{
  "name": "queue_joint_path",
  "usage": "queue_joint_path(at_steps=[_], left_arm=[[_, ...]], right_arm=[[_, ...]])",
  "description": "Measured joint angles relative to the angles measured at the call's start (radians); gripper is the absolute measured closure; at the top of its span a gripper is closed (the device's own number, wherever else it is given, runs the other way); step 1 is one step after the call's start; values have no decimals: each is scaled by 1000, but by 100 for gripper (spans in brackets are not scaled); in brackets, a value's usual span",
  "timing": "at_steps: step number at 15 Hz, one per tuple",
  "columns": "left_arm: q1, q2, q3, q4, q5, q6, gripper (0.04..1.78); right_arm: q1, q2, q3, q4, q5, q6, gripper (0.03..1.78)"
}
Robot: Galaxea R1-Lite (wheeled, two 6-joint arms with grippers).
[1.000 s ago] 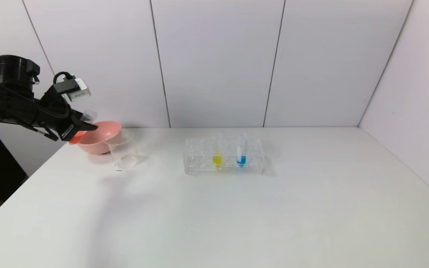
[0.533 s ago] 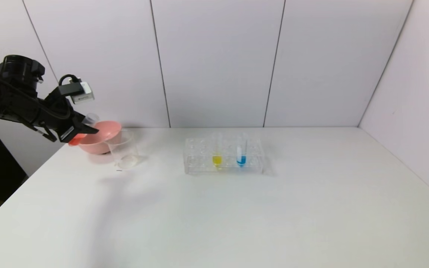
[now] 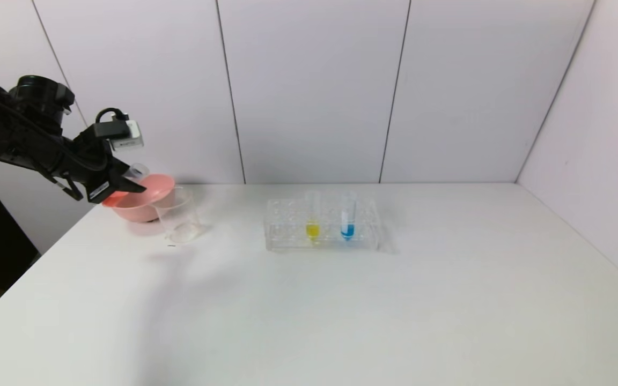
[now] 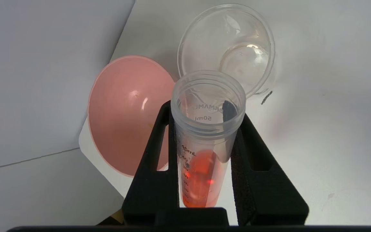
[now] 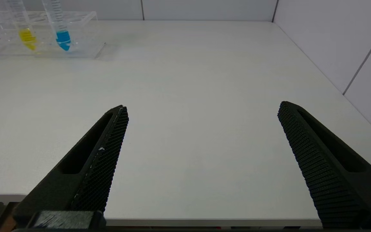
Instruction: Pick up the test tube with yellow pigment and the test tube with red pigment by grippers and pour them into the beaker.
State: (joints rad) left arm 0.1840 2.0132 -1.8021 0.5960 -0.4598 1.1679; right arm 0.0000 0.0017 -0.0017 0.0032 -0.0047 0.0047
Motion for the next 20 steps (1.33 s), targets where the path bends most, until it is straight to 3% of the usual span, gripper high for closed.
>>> queue_joint_path(at_steps=[5,20], left_arm=[[-2,54,-154,189,26,130,135],[-46,80,-179,183,155,153,135]], right_arm=[[0,0,0,0,0,0,11],[0,0,0,0,0,0,11]])
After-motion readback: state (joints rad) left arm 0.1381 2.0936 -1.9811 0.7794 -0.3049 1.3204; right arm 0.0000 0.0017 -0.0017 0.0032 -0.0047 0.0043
